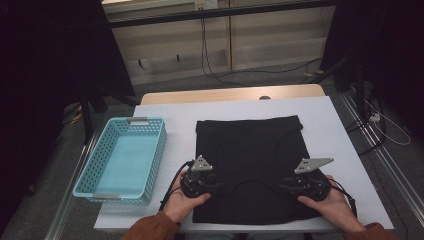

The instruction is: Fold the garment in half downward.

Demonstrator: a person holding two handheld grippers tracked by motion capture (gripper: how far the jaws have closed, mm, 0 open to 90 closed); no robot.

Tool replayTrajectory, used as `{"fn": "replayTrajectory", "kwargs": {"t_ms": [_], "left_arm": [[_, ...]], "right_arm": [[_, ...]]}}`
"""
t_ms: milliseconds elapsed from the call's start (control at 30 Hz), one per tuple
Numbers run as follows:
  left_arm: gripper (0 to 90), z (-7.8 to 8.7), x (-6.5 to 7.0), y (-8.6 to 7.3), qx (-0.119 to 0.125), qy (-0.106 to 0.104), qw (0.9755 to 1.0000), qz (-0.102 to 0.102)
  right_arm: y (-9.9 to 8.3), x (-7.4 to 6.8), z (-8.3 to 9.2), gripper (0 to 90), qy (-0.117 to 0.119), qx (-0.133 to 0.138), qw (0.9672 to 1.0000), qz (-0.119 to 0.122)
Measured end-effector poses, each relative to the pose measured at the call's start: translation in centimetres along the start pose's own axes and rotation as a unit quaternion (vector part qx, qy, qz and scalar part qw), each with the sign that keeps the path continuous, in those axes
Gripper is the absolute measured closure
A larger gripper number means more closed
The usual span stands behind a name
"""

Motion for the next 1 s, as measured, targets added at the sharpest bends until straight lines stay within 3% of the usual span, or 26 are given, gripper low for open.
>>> {"fn": "replayTrajectory", "kwargs": {"t_ms": [233, 433, 533, 733, 1000], "left_arm": [[57.7, -0.3, 0.9, -0.4, -0.02, -0.013, 0.9994, -0.023], [78.1, -0.1, 0.9, -0.5, -0.016, -0.035, 0.9986, -0.036], [82.7, 0.4, 0.8, -0.4, -0.003, -0.041, 0.9987, -0.03], [84.2, 1.9, 0.3, -0.4, 0.046, -0.046, 0.9977, -0.016], [84.2, 3.5, 0.4, 0.4, 0.096, -0.04, 0.9943, -0.021]], "right_arm": [[-0.1, -0.1, 0.1, 77.0, 0.011, -0.004, 0.9999, 0.004], [-0.1, -0.1, 0.2, 86.5, 0.016, -0.003, 0.9998, 0.008], [0.0, 0.0, 0.5, 87.3, 0.008, 0.01, 0.9999, 0.007], [0.1, 0.3, 1.8, 87.7, -0.004, 0.067, 0.9977, 0.0], [0.6, 0.4, 3.7, 87.9, -0.01, 0.129, 0.9915, -0.002]]}}
Point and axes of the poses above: each handheld gripper's, and its own axes: z roughly backward along the jaws, y roughly out of its top, x roughly to its right, the point moved 1 cm from there along -z, roughly forward along the jaws, and after that the axes turned 5 degrees about -x, right-handed, at the moved point
